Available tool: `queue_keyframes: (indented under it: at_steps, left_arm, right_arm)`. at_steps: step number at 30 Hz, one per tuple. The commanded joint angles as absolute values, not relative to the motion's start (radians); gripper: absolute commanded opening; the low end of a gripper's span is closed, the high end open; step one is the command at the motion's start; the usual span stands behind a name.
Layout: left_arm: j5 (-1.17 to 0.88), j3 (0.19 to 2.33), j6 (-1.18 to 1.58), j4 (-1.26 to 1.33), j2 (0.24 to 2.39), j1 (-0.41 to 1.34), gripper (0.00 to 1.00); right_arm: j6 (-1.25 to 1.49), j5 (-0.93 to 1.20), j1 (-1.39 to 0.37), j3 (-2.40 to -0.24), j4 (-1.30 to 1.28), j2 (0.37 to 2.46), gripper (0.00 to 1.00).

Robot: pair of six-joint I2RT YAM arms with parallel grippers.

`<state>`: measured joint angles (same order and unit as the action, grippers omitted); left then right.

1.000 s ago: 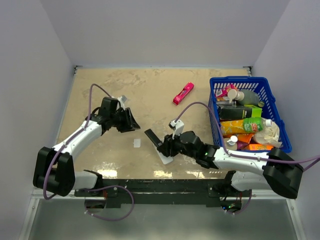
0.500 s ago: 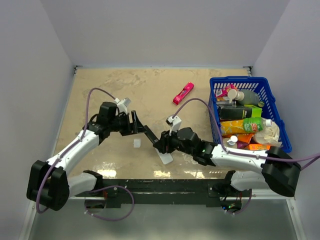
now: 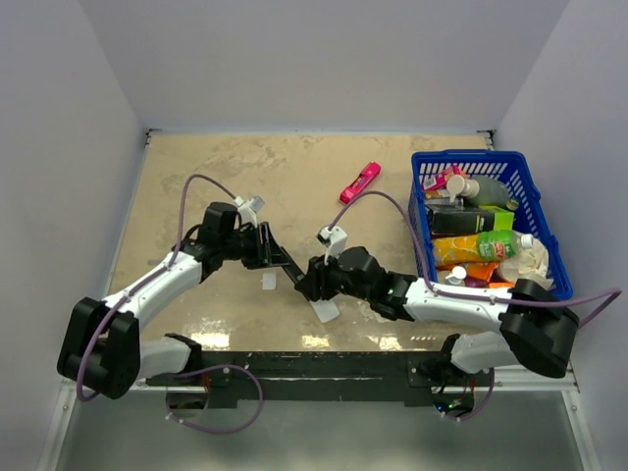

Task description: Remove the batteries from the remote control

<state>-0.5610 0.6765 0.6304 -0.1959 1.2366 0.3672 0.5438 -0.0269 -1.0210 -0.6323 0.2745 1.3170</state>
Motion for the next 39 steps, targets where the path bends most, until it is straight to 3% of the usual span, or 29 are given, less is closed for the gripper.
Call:
queue_keyframes:
  at_steps: [1,9,18,23,29,33,37,39]
  left_arm:
    - [-0.509,0.721,0.577,-0.225,1.261,0.370,0.35]
    - [-0.479,0.759,0.594,-0.270,1.270,0.357,0.30]
    - [-0.534,0.772,0.641,-0.262,1.262,0.334,0.45]
    - [-0.514,0.778,0.649,-0.268,1.259,0.334,0.44]
    - [-0.532,0.764,0.650,-0.256,1.264,0.334,0.33]
    - [-0.538,0.749,0.652,-0.247,1.266,0.333,0.14]
    - [-0.538,0.749,0.649,-0.256,1.269,0.333,0.01]
    - [-0.528,0.752,0.646,-0.267,1.272,0.333,0.00]
  right_arm:
    - [0.557,-0.029,-1.022,-0.661,0.345,1.295,0.08]
    - [0.557,-0.038,-1.022,-0.603,0.347,1.259,0.07]
    - [0.558,-0.051,-1.022,-0.543,0.353,1.210,0.08]
    - [0.558,-0.061,-1.022,-0.532,0.331,1.177,0.08]
    - [0.555,-0.068,-1.020,-0.531,0.313,1.158,0.07]
    - [0.557,-0.072,-1.022,-0.526,0.311,1.152,0.07]
    - [0.557,-0.083,-1.022,-0.526,0.281,1.146,0.07]
    - [0.557,-0.083,-1.022,-0.520,0.282,1.140,0.07]
